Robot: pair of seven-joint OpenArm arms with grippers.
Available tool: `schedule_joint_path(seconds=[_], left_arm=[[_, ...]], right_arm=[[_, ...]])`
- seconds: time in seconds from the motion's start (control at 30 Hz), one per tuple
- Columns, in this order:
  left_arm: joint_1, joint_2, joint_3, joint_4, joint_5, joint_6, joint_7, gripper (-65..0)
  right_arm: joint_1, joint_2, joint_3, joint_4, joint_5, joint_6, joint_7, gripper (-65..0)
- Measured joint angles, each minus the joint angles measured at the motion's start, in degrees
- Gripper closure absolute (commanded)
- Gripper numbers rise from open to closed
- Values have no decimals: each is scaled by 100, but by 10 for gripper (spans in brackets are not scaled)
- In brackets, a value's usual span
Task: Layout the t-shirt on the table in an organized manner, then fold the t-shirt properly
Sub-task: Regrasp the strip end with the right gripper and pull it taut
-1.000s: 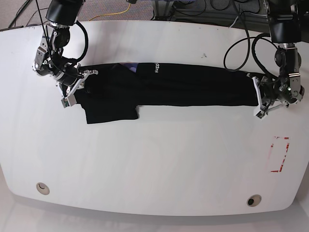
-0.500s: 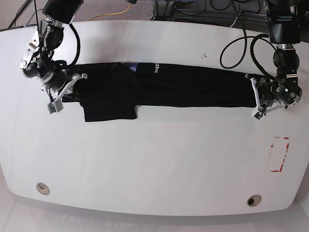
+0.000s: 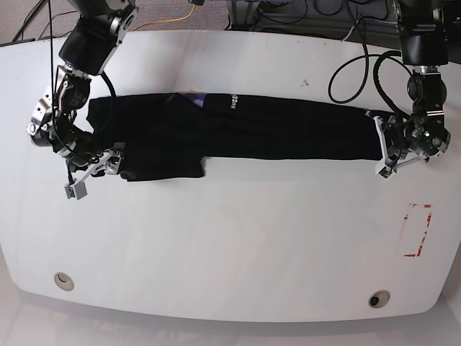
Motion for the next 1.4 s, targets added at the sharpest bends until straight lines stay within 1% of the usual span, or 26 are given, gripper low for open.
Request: schedule_joint_path(seconds=[0.1, 0.2, 0.3, 0.37, 0.57, 0.67, 0.87, 1.4], left_arm=[[2, -4, 0, 0, -26, 0, -4, -1], [2, -7, 0, 0, -26, 0, -7, -1], [0, 0, 0, 0, 2, 0, 0, -1], [0, -2, 0, 0, -4, 0, -2, -1], [2, -7, 0, 0, -42, 0, -7, -1], [2, -4, 0, 0, -17, 0, 4, -1], [2, -4, 0, 4, -24, 0, 0, 0], [125, 44, 39, 345, 61, 0, 92, 0]], right_arm=[[149, 118, -13, -601, 4, 39, 319, -560], [275, 234, -129, -1014, -17, 22, 413, -560], [352, 332, -330, -1250, -33, 22, 522, -556], [387, 378, -468, -1370, 17, 26, 721, -542], [426, 363, -531, -1633, 31, 42, 866, -506], [433, 369, -544, -1762, 61, 44, 1012, -506], [525, 396, -916, -1993, 133, 44, 1303, -504], [522, 170, -1056, -2020, 208, 85, 1379, -503]])
